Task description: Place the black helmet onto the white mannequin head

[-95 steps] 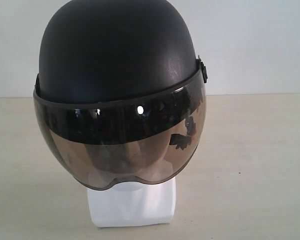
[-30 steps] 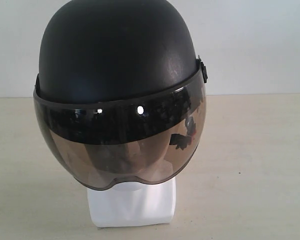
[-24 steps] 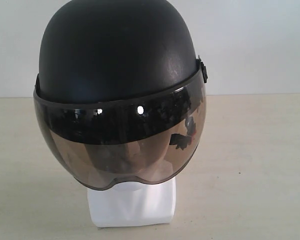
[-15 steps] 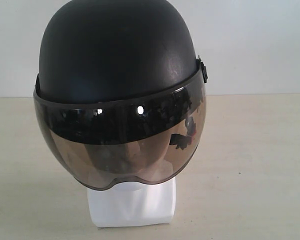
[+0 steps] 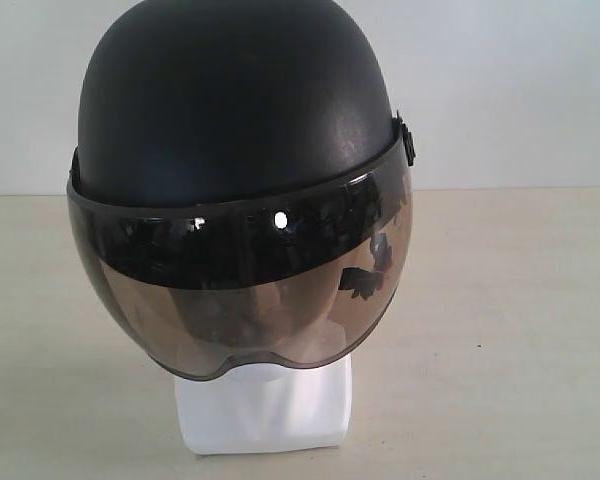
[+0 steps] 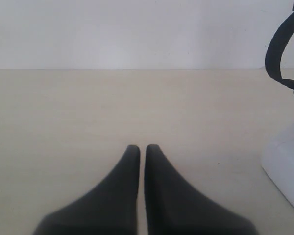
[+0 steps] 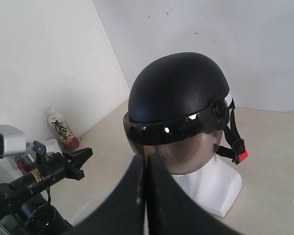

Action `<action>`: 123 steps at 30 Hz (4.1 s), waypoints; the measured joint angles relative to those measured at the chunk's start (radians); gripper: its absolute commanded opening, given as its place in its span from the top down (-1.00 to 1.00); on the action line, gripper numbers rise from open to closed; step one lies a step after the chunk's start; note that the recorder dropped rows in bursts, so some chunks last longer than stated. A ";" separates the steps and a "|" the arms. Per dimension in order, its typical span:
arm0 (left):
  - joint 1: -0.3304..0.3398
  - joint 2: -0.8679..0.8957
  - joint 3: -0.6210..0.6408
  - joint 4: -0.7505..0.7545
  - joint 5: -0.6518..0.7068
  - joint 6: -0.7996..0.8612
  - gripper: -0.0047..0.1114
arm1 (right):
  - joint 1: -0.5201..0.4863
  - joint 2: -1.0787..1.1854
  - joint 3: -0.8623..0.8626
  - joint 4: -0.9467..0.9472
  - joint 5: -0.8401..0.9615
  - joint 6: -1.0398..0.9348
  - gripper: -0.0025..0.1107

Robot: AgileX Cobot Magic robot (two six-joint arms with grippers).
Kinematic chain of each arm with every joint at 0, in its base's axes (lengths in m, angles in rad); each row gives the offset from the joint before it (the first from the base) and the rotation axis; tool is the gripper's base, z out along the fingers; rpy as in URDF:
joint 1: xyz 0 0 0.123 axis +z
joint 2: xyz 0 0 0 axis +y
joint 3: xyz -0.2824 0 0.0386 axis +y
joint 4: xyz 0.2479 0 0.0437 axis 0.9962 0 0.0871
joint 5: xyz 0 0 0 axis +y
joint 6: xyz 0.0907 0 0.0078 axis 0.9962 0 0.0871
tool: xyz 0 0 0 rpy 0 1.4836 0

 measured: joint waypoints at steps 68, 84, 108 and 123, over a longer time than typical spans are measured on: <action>0.000 0.000 0.000 0.000 0.003 0.002 0.84 | 0.000 -0.129 1.263 -0.128 -1.181 -0.366 0.96; 0.000 0.000 0.000 0.000 0.003 0.002 0.84 | -0.204 -0.138 1.269 -0.128 -0.968 -0.418 0.96; 0.000 0.000 0.000 0.000 0.003 0.002 0.84 | -0.682 -0.247 1.271 -0.087 -0.864 -0.281 0.96; 0.000 0.000 0.000 0.000 0.003 0.002 0.84 | -0.682 -0.247 1.271 -0.083 -0.862 -0.278 0.96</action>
